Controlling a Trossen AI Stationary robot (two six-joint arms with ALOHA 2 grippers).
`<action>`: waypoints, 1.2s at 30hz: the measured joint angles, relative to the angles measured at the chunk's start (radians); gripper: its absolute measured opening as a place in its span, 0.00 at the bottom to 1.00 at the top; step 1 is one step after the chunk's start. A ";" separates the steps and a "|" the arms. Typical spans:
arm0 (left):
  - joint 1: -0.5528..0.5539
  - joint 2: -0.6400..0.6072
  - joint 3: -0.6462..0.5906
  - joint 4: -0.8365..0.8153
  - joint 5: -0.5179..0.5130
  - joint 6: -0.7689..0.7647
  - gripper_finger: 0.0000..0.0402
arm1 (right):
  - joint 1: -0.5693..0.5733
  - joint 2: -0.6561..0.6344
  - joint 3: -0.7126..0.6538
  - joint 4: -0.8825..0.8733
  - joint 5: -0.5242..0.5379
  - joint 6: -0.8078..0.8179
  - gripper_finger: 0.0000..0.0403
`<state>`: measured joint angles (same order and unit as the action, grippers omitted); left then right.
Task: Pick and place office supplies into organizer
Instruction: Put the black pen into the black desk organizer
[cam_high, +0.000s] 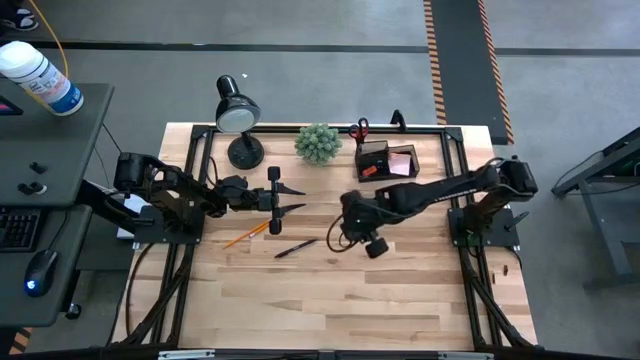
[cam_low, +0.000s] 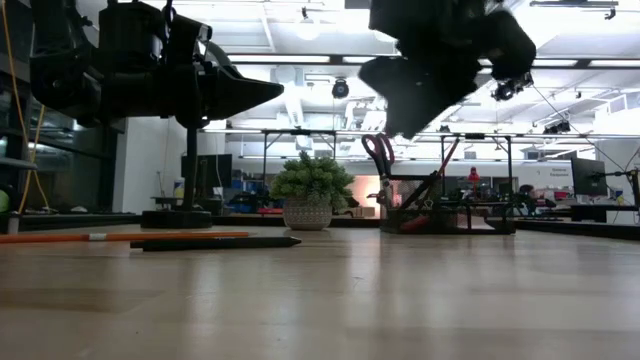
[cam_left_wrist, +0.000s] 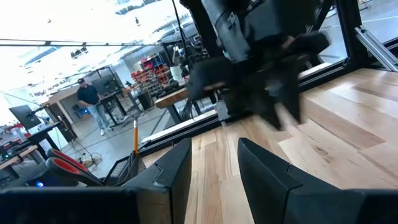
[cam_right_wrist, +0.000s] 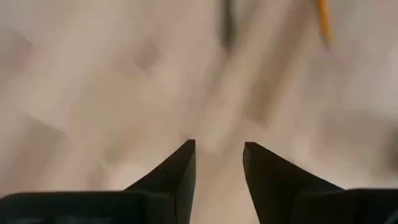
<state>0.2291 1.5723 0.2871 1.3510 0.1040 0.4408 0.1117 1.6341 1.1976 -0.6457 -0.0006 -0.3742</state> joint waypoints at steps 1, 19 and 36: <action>0.000 0.000 0.000 0.000 0.000 0.000 0.29 | -0.007 0.000 -0.011 0.045 -0.056 -0.003 0.31; 0.000 0.000 0.000 -0.016 0.000 0.000 0.29 | -0.161 0.003 -0.570 1.258 -0.364 0.088 0.31; 0.000 0.000 0.002 -0.015 -0.007 0.000 0.29 | -0.131 0.155 -0.658 1.510 -0.254 0.117 0.31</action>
<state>0.2287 1.5723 0.2890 1.3356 0.0967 0.4408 -0.0188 1.7888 0.5399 0.8645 -0.2549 -0.2576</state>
